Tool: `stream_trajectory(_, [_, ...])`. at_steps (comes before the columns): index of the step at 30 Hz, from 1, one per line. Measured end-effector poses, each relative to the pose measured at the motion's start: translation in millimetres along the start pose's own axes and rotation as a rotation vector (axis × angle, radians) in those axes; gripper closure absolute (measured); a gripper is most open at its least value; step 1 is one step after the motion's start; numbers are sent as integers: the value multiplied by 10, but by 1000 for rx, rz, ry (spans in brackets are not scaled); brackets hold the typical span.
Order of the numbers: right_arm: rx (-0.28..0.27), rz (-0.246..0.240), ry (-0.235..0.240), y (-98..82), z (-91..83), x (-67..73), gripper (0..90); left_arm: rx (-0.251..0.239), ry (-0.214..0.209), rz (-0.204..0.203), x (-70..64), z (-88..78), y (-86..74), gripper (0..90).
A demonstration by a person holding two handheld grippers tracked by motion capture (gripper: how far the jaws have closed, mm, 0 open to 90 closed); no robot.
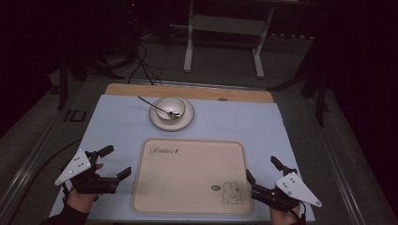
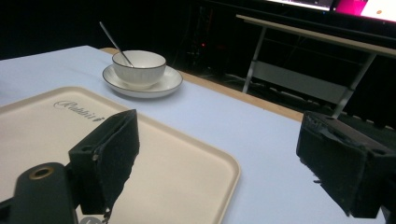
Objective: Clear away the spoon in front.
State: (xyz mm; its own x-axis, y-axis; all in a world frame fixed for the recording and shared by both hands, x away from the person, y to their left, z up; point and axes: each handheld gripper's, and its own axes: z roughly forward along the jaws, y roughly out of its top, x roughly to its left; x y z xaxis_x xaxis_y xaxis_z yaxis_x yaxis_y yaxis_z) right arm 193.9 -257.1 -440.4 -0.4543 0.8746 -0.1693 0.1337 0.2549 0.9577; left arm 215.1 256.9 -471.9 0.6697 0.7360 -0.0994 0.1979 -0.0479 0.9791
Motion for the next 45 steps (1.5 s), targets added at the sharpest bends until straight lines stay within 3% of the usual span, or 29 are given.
stream_trajectory(8, [-1,0,0,-5,-9,-2,132,-18,11,-20,13,-33,21,13])
stream_trajectory(13, [8,-22,15,0,-3,37,130,25,-8,4,-47,2,51,13])
stream_trajectory(16, [10,-35,24,10,-17,49,131,23,-68,-12,-56,-7,81,13])
stream_trajectory(19, [3,-33,49,15,-28,58,123,30,-85,-17,-74,-11,107,13])
stream_trajectory(23, [-8,-31,64,25,-28,83,114,50,-96,9,-131,9,159,13])
stream_trajectory(27, [-10,-36,55,31,-25,103,111,74,-135,14,-171,45,229,14])
stream_trajectory(30, [-21,-32,54,39,-34,95,111,81,-147,48,-216,68,296,13])
stream_trajectory(41, [-55,-15,57,55,-85,60,130,90,-144,111,-252,171,520,25])
stream_trajectory(45, [-51,-6,64,62,-91,46,131,90,-136,114,-231,219,597,33])
